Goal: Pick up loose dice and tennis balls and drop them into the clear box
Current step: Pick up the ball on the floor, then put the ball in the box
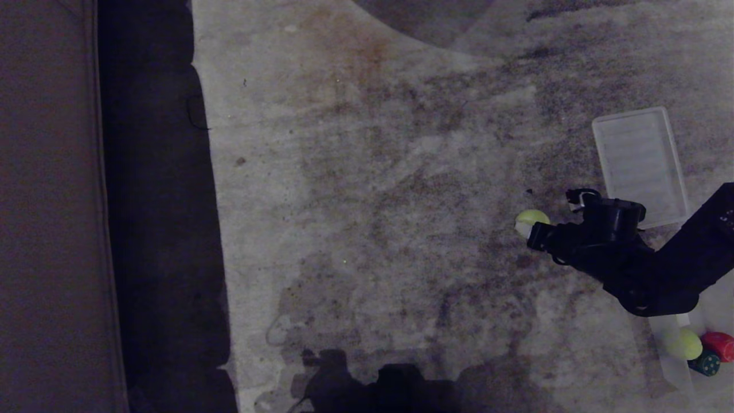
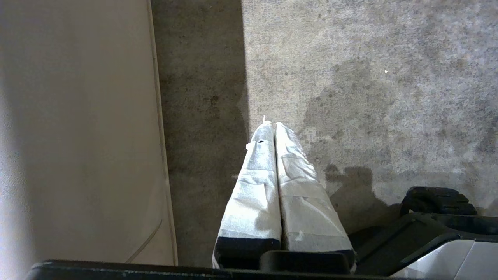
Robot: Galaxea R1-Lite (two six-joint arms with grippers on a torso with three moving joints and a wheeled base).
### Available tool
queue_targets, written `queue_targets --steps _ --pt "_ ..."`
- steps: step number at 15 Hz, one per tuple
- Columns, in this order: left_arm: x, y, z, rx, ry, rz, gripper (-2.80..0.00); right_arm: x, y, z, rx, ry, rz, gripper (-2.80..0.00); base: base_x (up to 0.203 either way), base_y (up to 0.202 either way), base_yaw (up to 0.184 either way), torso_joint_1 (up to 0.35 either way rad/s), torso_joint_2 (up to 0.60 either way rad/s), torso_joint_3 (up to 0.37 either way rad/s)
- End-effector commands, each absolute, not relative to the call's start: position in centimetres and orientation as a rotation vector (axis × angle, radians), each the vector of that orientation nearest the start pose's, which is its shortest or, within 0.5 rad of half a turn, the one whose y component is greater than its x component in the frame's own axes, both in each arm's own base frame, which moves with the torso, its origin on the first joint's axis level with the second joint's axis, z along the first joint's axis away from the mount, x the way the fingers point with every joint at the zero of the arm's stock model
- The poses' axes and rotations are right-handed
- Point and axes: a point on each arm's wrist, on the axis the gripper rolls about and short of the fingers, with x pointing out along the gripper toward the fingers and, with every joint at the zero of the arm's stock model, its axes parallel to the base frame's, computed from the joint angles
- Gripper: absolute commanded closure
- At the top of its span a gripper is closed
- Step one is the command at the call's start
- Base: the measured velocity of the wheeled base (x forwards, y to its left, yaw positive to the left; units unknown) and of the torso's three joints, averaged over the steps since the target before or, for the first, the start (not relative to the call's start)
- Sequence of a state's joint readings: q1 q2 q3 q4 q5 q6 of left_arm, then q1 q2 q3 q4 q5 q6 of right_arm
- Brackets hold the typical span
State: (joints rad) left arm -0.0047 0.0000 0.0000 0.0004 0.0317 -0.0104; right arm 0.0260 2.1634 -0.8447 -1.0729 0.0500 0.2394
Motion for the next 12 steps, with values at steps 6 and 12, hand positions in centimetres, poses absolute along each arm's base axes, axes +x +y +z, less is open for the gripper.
queue_targets --steps 6,12 --pt "-2.3 0.1 7.5 -0.011 0.003 0.028 0.0 35.3 0.5 9.9 0.214 0.233 -0.001 0.0 0.0 0.0 0.0 0.0 0.0 0.0" --pt "-2.3 0.1 7.5 -0.011 0.003 0.028 0.0 22.8 -0.4 16.5 0.134 0.299 -0.029 0.0 0.0 0.0 0.0 0.0 0.0 0.0"
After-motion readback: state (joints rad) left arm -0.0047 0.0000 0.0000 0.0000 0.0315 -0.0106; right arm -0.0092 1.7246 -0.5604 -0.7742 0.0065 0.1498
